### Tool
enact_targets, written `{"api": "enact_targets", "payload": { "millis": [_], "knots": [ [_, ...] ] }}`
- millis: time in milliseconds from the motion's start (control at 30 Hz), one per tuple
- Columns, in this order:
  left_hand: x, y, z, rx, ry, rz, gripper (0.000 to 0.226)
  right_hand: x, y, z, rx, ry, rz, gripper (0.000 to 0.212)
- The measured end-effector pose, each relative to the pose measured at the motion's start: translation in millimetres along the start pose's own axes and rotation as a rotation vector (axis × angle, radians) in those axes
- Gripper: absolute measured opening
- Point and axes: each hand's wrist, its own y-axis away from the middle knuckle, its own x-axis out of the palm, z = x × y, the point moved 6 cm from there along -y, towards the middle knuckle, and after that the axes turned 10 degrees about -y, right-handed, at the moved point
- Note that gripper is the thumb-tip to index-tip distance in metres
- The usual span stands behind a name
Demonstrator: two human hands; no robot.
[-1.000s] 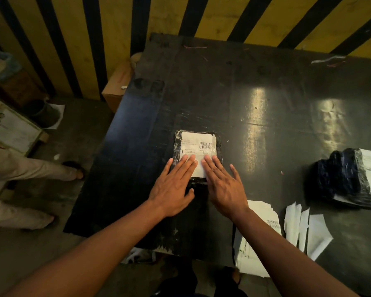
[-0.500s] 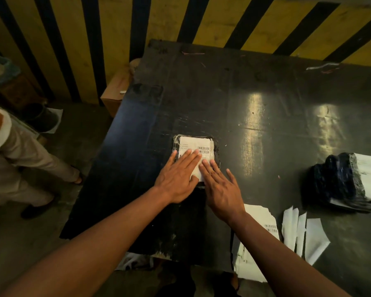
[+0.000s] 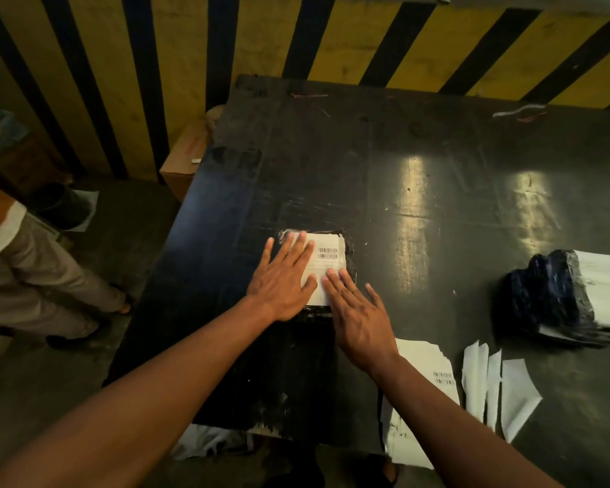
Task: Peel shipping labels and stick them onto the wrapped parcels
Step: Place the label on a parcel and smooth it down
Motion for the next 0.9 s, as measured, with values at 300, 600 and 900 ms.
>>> {"api": "enact_targets", "payload": {
  "millis": [300, 600, 900],
  "knots": [
    [-1.0, -29.9, 25.0, -0.055, 0.071, 0.039, 0.071, -1.2, -2.0, -2.8, -0.005, 0.015, -0.007, 0.058],
    [23.0, 16.9, 35.8, -0.221, 0.534, 0.179, 0.075, -16.5, -10.3, -3.1, -0.071, -0.111, -0.183, 0.049],
    [21.1, 34.1, 22.4, -0.319, 0.781, 0.142, 0.086, -26.6, -49.1, -26.5, 0.36, -0.326, 0.113, 0.069]
  ]
}}
